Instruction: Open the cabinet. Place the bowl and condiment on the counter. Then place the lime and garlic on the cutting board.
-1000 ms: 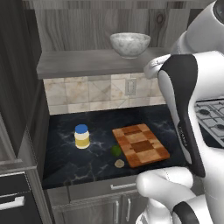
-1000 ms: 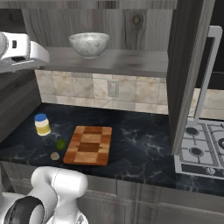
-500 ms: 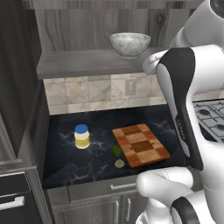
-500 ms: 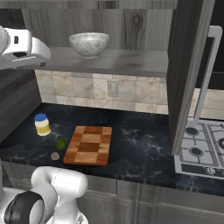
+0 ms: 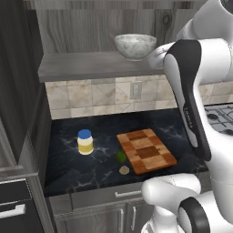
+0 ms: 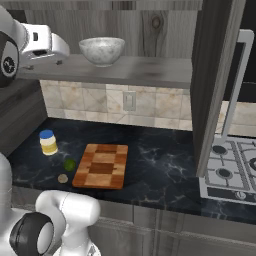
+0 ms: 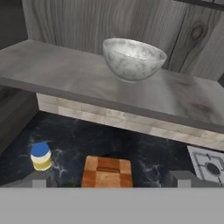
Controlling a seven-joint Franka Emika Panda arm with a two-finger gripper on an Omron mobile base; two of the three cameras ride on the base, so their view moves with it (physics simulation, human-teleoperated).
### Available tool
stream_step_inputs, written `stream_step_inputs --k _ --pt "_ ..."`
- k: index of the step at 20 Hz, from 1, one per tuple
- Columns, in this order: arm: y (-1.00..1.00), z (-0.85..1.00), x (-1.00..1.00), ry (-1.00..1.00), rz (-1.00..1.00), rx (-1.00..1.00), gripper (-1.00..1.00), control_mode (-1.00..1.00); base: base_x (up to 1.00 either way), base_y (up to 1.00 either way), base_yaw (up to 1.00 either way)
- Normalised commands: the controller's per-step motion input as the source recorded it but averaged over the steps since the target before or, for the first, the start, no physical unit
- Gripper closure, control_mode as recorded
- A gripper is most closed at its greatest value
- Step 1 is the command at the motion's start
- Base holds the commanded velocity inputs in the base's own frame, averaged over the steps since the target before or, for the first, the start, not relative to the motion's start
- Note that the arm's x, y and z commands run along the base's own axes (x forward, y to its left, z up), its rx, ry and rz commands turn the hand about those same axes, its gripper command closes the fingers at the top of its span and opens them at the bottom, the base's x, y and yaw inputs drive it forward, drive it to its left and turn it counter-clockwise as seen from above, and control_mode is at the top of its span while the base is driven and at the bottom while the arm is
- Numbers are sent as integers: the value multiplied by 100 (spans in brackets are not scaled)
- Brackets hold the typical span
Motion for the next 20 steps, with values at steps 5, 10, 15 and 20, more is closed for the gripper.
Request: stream_step_inputs --k 5,10,15,20 --pt "0 7 46 -8 7 0 -100 -100 0 0 0" --pt "0 0 40 -3 9 0 -100 -100 0 0 0" --pt "0 1 40 0 7 -1 -100 -100 0 0 0" --pt "0 8 47 0 5 -2 -100 -100 0 0 0"
